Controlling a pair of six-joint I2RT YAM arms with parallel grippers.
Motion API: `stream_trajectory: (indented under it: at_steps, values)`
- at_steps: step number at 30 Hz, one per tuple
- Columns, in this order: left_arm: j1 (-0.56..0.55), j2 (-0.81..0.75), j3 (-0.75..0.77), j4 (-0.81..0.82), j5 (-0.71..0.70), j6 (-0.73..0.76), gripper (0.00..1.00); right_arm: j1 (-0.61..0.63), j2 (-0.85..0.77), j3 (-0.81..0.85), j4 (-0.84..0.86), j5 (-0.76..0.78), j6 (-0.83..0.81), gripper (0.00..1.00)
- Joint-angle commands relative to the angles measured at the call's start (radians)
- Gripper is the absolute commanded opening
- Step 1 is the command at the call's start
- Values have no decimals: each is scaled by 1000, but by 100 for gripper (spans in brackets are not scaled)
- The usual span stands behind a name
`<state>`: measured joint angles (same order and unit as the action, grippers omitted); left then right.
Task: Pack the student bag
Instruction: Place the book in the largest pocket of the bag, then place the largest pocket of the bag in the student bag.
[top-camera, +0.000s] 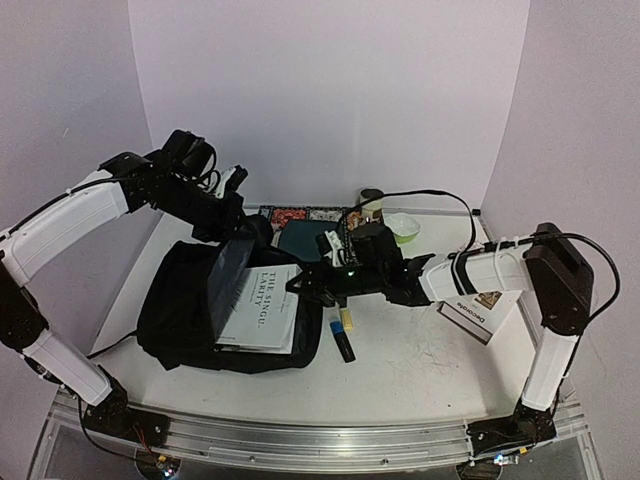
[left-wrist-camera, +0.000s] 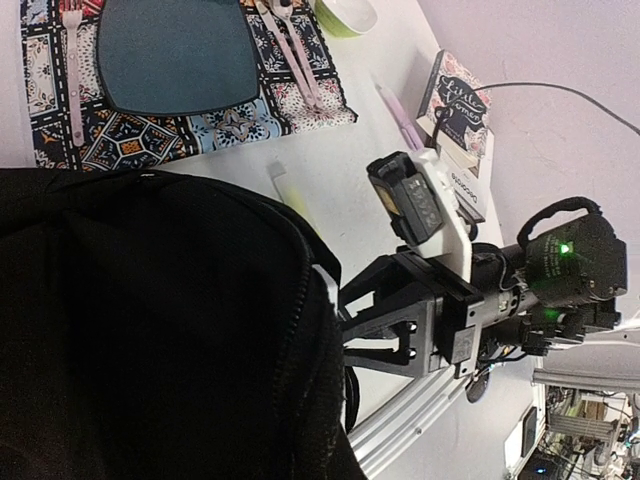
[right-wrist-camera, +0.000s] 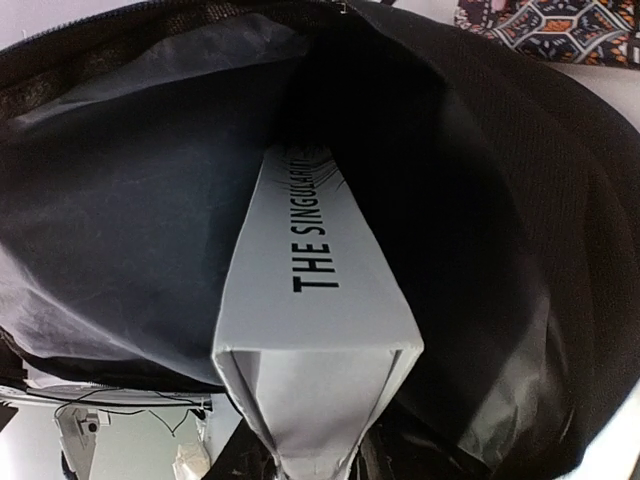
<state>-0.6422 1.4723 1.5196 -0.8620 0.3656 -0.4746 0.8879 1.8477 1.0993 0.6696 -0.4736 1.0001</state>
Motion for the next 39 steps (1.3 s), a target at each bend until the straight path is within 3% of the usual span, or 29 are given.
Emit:
stream_trajectory:
  at_steps: [1, 9, 14, 29, 33, 39]
  values:
    - [-2, -41, 92, 91, 90, -22, 0, 8, 47, 57, 168, -38, 33, 27]
    - [-2, -37, 133, 97, 120, -35, 0, 36, 140, 113, 196, 65, 86, 30]
    - [-1, -61, 85, 93, 43, -9, 0, 44, 207, 186, 133, 92, 56, 37]
    - [0, -75, -92, 7, -334, 37, 2, 49, 91, 231, -259, 219, -167, 74]
    - [-1, -55, -114, 9, -324, 32, 6, 48, 51, 228, -345, 252, -213, 82]
    - [-1, -56, -111, 23, -299, 22, 23, 32, -48, 171, -434, 323, -269, 87]
